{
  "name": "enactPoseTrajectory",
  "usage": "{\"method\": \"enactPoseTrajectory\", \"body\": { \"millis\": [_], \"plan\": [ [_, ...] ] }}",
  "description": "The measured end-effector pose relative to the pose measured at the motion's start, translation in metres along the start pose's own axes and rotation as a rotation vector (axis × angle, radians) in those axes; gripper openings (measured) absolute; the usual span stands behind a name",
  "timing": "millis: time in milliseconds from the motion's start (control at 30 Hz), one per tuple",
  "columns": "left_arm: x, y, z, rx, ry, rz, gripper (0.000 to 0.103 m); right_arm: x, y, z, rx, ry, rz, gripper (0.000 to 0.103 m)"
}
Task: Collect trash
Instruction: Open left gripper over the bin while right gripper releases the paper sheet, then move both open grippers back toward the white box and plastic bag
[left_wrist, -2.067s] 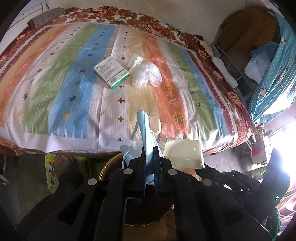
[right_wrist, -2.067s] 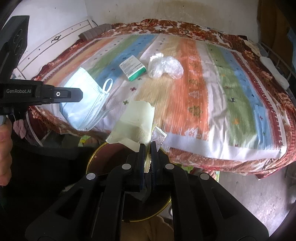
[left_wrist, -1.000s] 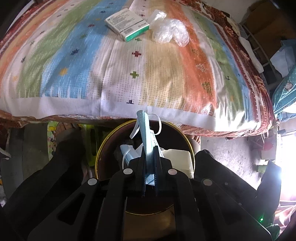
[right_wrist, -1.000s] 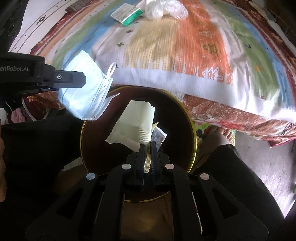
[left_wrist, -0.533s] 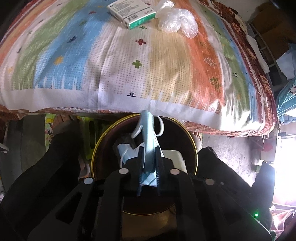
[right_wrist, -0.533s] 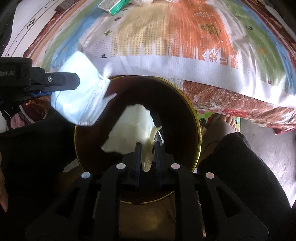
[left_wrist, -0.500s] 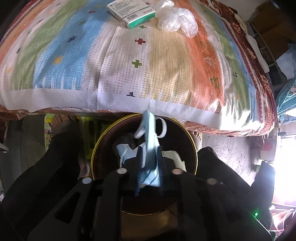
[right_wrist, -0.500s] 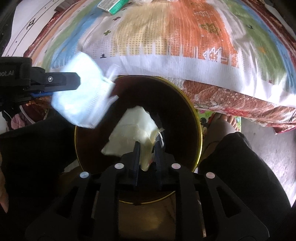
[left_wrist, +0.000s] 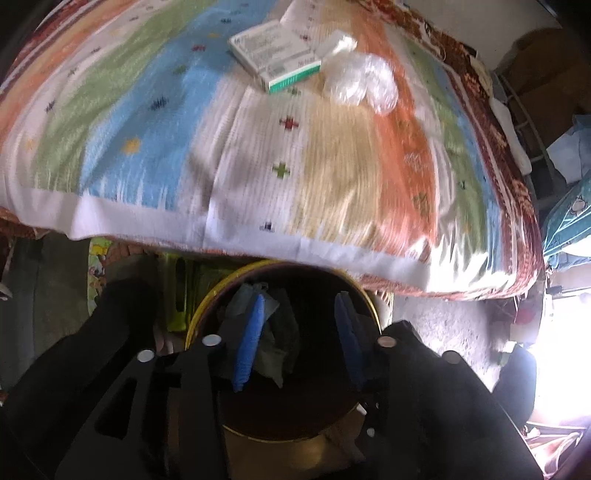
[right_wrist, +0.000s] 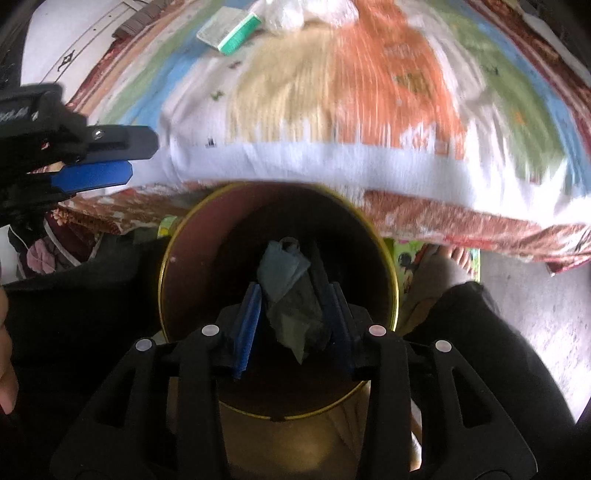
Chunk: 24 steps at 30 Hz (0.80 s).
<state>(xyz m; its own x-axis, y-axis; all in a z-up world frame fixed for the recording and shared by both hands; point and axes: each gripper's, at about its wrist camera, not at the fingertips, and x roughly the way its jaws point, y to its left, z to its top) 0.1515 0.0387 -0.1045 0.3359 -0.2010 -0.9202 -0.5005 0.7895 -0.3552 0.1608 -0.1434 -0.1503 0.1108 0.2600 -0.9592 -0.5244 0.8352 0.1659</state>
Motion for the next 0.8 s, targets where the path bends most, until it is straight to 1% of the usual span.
{"method": "enactPoseTrajectory", "body": {
  "millis": [33,67,133,200,233,300,400,500,567,600,633,667,700,733,800],
  "plan": [
    [-0.003,0.001,0.003,-0.004,-0.015,0.003,0.045,-0.003,0.0,0.002,-0.002,-0.019,-0.013,0.04],
    [-0.005,0.002,0.005,-0.008,-0.023,0.001,0.045,-0.005,0.001,0.005,-0.005,-0.035,-0.025,0.04],
    [-0.01,0.004,0.011,-0.024,-0.032,-0.009,0.046,-0.009,0.0,0.008,-0.002,-0.054,-0.019,0.04],
    [-0.019,0.005,0.016,-0.029,-0.06,-0.03,0.052,-0.014,0.0,0.013,0.002,-0.077,-0.009,0.043],
    [-0.023,0.006,0.018,-0.031,-0.079,-0.026,0.059,-0.018,0.0,0.014,0.001,-0.088,-0.006,0.047],
    [-0.031,0.009,0.023,-0.042,-0.113,-0.022,0.061,-0.023,0.001,0.016,-0.004,-0.113,-0.002,0.05],
    [-0.036,0.011,0.029,-0.048,-0.122,-0.033,0.063,-0.03,0.002,0.02,-0.018,-0.144,-0.008,0.055],
    [-0.042,0.014,0.036,-0.042,-0.145,-0.035,0.069,-0.036,0.004,0.026,-0.025,-0.16,0.005,0.056],
    [-0.043,0.018,0.042,-0.059,-0.139,-0.031,0.07,-0.042,0.006,0.029,-0.044,-0.181,-0.004,0.06],
    [-0.044,0.02,0.045,-0.07,-0.131,-0.049,0.07,-0.046,0.007,0.031,-0.055,-0.194,-0.013,0.063],
    [-0.044,0.022,0.047,-0.083,-0.122,-0.077,0.073,-0.048,0.007,0.033,-0.06,-0.202,-0.016,0.064],
    [-0.045,0.025,0.05,-0.105,-0.107,-0.112,0.076,-0.051,0.007,0.036,-0.062,-0.209,-0.012,0.065],
    [-0.045,0.027,0.052,-0.117,-0.1,-0.126,0.077,-0.052,0.007,0.039,-0.065,-0.213,-0.01,0.065],
    [-0.046,0.027,0.053,-0.122,-0.099,-0.127,0.077,-0.054,0.007,0.042,-0.07,-0.219,-0.011,0.065],
    [-0.05,0.029,0.058,-0.128,-0.123,-0.099,0.078,-0.056,0.007,0.048,-0.076,-0.225,-0.011,0.065]
  ]
}}
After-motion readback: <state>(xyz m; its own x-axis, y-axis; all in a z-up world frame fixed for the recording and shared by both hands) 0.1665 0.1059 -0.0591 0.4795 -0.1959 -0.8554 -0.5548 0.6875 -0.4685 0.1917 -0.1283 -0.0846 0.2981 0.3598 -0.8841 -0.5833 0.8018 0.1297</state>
